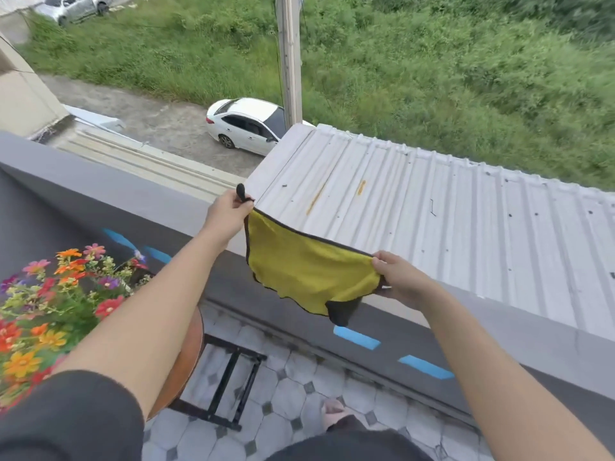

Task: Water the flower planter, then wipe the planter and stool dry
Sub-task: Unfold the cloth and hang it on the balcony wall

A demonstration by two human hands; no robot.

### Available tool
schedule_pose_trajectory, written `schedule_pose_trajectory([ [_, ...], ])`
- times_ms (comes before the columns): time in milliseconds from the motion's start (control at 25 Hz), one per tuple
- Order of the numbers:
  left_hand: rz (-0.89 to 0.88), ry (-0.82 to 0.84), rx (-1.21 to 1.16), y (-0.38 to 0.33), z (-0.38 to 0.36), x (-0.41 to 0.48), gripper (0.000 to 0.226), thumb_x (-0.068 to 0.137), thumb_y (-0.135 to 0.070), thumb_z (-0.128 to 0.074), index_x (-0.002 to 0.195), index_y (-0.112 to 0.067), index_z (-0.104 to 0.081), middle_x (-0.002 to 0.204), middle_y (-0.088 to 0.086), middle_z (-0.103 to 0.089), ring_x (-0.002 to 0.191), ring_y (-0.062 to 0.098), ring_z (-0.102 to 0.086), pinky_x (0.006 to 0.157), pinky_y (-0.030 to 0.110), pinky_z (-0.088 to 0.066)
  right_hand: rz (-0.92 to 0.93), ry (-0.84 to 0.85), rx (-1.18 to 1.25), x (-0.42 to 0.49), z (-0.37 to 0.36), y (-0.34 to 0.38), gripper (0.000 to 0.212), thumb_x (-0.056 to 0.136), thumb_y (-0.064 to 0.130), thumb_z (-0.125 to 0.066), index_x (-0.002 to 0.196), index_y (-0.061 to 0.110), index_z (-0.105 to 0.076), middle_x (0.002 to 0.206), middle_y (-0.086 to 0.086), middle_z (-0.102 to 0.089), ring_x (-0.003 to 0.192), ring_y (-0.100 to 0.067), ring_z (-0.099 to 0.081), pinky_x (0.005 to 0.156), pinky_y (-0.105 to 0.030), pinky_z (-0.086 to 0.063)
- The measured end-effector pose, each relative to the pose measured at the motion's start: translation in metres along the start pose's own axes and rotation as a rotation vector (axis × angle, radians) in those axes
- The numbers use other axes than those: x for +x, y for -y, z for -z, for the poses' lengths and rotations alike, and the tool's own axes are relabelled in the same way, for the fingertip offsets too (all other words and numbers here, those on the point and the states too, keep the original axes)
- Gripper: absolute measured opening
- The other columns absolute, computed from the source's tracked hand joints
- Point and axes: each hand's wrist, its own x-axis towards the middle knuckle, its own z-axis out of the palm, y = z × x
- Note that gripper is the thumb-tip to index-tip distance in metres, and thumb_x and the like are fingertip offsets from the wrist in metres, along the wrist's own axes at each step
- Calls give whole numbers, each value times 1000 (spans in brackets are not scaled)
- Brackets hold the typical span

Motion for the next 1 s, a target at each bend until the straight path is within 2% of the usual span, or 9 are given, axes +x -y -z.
schedule_pose_trajectory([
  [160, 0, -79, 163, -5, -19, 27, 19, 94, -17, -50, 110, -10, -59, 99, 3, -61, 70, 18, -62, 61, 25, -47, 196, -112, -238, 18, 15, 5, 11, 99, 31, -47, 105, 30, -55, 87, 0, -42, 72, -14, -44, 61, -24, -36],
  [240, 46, -71, 98, -8, -32, 38, 13, 96, -13, -47, 107, -10, -54, 91, 2, -56, 55, 13, -64, 47, 21, -49, 295, -157, -407, 30, 34, 8, 18, 94, 36, -57, 110, 29, -57, 92, 7, -47, 81, -11, -50, 61, -22, -34],
  [360, 55, -64, 66, -7, -55, 53, 7, 96, -9, -47, 102, -10, -51, 85, 3, -54, 49, 5, -64, 52, 21, -55, 373, -283, -725, 54, 52, 10, 30, 92, 37, -59, 116, 19, -55, 96, 4, -53, 89, -17, -52, 68, -26, -35],
  [440, 51, -91, 76, -1, -70, 57, 9, 95, -8, -47, 103, -9, -52, 96, 12, -59, 60, 12, -66, 60, 25, -55, 340, -409, -882, 68, 47, 5, 33, 94, 34, -56, 120, 15, -51, 107, 0, -52, 95, -20, -52, 72, -32, -38],
  [520, 34, -65, 186, 14, -82, 57, 29, 95, -9, -48, 124, -8, -46, 126, 17, -52, 92, 22, -65, 79, 32, -51, 352, -498, -1013, 81, 37, -3, 36, 95, 26, -53, 128, 12, -48, 123, -7, -54, 109, -28, -53, 79, -38, -41],
  [640, -117, 106, 457, 43, -96, 33, 54, 98, -20, -43, 146, -7, -22, 153, 13, -24, 138, 26, -30, 110, 39, -26, 423, -289, -1116, 89, 21, -18, 51, 100, 37, -39, 143, 10, -37, 153, -9, -35, 139, -29, -35, 109, -41, -28],
  [720, -260, 235, 681, 60, -99, 16, 53, 101, -34, -31, 149, -13, -20, 158, 2, -15, 145, 20, -11, 116, 41, -9, 348, -92, -1182, 84, 13, -27, 84, 87, 70, -7, 151, 17, -20, 162, -1, -13, 148, -21, -15, 117, -40, -13],
  [800, -318, 305, 882, 71, -96, 8, 56, 100, -44, -21, 150, -21, -14, 158, -7, -5, 145, 12, 3, 115, 41, 4, 345, -76, -1210, 80, 10, -35, 112, 64, 83, 20, 153, 22, -9, 163, 3, -5, 150, -17, -7, 119, -40, -7],
  [1000, -286, 385, 971, 71, -84, 18, 58, 99, -48, -12, 151, -25, -1, 158, -11, 4, 143, 6, 15, 113, 41, 12, 379, -97, -1261, 78, 11, -37, 114, 60, 82, 28, 153, 21, 4, 161, 7, 5, 150, -13, -1, 119, -37, -3],
])
